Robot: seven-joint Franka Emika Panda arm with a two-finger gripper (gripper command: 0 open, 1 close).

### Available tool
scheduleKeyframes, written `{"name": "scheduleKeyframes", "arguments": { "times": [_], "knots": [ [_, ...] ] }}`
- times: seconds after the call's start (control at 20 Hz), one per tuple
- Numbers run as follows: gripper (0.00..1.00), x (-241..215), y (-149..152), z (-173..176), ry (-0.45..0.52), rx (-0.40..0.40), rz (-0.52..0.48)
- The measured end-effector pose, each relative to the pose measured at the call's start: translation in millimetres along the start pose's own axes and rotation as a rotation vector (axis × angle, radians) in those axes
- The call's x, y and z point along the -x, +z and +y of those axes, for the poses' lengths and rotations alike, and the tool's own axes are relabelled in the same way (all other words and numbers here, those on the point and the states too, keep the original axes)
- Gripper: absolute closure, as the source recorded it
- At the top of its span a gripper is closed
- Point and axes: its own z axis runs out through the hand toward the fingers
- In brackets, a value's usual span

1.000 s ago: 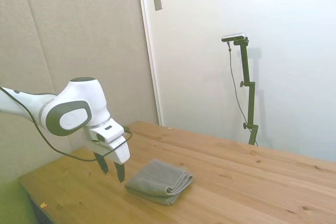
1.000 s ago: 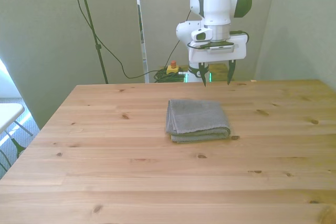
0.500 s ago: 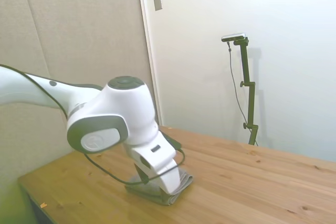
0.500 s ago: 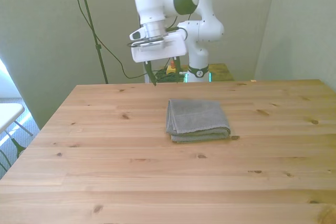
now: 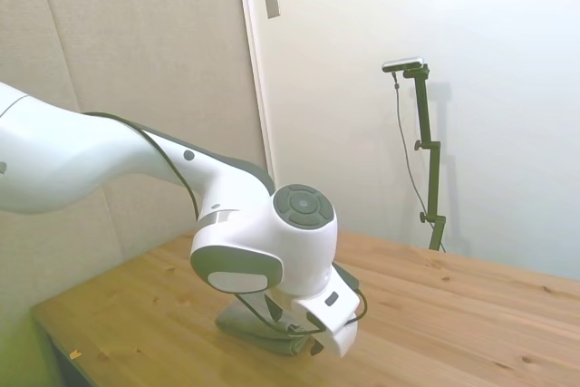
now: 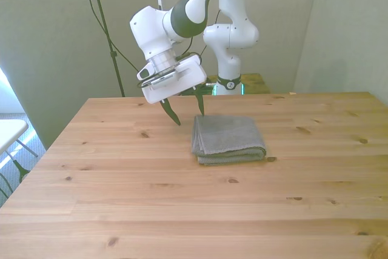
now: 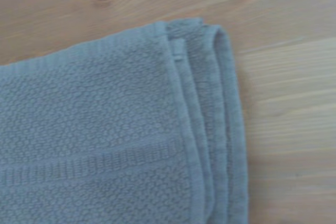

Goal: Unfold the towel

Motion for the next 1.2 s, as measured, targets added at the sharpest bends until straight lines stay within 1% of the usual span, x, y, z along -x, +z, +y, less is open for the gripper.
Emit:
{"name": "scheduleKeyframes", "arguments": {
  "times": [0.2, 0.25, 0.8, 1.2],
  "knots": [
    [0.00, 6, 6, -9, -0.035, -0.018, -0.050],
    [1.00, 7, 7, -11, -0.042, -0.020, -0.055],
    [1.00, 3, 19, -19, -0.064, -0.019, -0.070],
    [1.00, -1, 21, -24, -0.072, -0.015, -0.069]
  ]
}}
